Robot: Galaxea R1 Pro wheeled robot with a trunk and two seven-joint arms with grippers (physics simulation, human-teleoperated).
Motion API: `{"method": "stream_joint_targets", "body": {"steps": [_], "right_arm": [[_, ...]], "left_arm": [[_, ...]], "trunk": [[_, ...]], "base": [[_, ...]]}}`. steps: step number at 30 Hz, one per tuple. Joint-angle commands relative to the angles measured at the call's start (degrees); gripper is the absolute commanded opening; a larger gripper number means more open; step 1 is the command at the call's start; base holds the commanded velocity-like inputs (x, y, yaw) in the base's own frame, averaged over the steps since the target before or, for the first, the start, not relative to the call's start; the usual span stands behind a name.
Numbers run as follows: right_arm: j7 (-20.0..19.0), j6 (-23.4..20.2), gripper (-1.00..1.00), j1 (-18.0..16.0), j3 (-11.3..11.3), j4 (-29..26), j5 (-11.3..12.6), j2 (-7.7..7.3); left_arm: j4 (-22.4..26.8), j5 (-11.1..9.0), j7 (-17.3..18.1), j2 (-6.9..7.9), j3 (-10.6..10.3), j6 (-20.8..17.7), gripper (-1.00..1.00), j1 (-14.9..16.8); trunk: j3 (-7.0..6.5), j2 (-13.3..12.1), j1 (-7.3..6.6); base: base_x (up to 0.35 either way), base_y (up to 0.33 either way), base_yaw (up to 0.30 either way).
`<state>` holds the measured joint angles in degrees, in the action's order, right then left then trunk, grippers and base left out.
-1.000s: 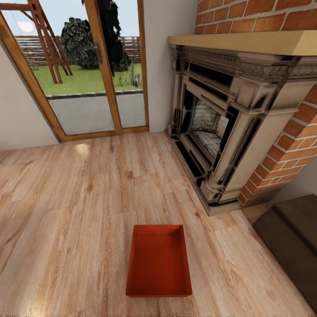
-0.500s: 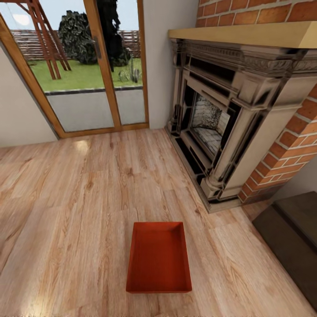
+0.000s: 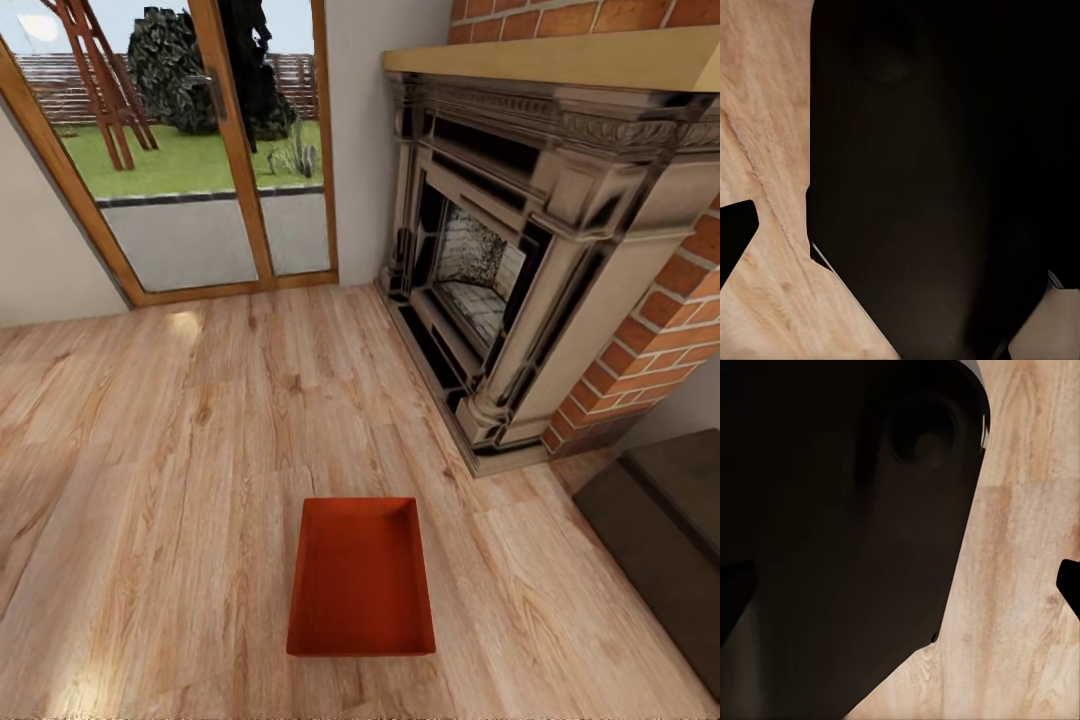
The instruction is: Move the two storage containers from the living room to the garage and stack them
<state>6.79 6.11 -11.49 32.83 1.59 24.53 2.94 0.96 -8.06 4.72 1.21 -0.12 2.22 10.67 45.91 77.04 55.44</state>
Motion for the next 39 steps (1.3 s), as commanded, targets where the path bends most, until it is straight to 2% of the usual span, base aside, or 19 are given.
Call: {"method": "stream_joint_targets", "body": {"steps": [1, 39], "right_arm": [[0.1, 0.3, 1.0, 0.0, 0.5, 0.2, 0.5, 0.05], [0.1, 0.5, 1.0, 0.0, 0.5, 0.2, 0.5, 0.05]], "left_arm": [[-0.1, -0.5, 0.3, 0.02, 0.0, 0.2, 1.0, 0.0], [-0.1, -0.5, 0.3, 0.02, 0.0, 0.2, 1.0, 0.0]], "trunk": [[0.13, 0.0, 0.0], [3.64, 0.0, 0.0]], "base": [[0.0, 0.0, 0.0], [0.0, 0.0, 0.0]]}}
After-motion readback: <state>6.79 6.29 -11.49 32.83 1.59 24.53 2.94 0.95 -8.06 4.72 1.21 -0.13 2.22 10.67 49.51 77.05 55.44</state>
